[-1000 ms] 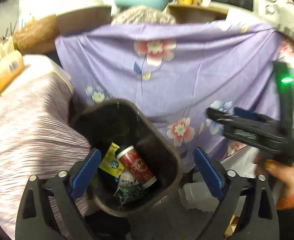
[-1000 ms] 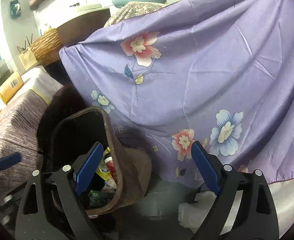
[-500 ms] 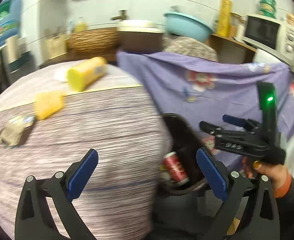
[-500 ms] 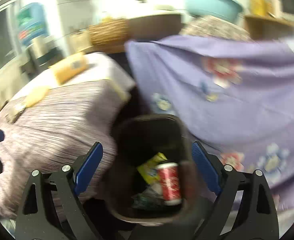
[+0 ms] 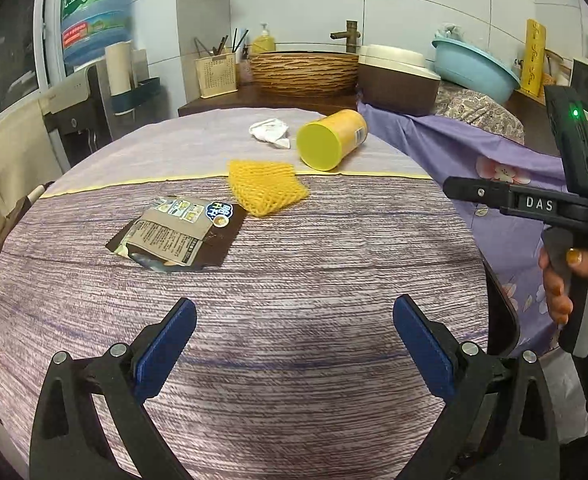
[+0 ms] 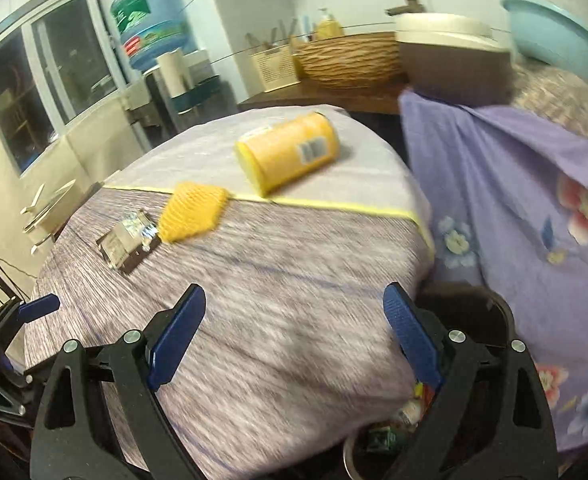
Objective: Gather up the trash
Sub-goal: 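Move both grippers from the bin back over the table, then grasp the yellow can with the left gripper and lift it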
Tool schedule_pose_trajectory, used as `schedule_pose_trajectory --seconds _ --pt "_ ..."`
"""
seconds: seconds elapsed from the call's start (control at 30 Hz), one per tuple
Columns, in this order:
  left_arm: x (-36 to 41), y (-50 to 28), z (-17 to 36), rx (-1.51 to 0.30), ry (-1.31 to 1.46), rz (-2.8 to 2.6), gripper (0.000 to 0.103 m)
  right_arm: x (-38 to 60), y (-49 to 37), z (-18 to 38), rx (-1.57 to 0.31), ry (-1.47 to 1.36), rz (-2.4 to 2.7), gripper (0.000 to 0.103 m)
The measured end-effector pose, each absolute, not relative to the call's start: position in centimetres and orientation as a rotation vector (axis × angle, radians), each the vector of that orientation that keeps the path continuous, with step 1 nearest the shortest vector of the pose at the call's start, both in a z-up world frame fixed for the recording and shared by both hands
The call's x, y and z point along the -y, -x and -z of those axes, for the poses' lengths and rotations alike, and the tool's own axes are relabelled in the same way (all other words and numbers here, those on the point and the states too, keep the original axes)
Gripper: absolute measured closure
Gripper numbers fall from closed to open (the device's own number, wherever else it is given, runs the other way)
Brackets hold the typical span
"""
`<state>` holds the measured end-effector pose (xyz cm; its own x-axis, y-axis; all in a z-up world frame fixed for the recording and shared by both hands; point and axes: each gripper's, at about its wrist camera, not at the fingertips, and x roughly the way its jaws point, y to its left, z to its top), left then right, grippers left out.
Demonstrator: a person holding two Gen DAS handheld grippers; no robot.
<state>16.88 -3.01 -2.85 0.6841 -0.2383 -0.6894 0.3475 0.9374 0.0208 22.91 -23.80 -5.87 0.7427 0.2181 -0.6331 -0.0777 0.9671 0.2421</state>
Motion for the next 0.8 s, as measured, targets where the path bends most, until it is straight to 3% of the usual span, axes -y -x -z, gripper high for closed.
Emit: schedule_pose_trajectory --seconds 0.43,0.8 --pt "8.9 -31.7 0.4 -0.849 -0.314 0.493 0.005 23.8 -23.4 5.7 -0.719 -0.149 -0.14 0.014" --pt "18.1 -42.9 5.2 -1.004 -0.528 0.532 0.006 26.7 -24.3 8.2 -0.788 -0.172 -0.12 0.008"
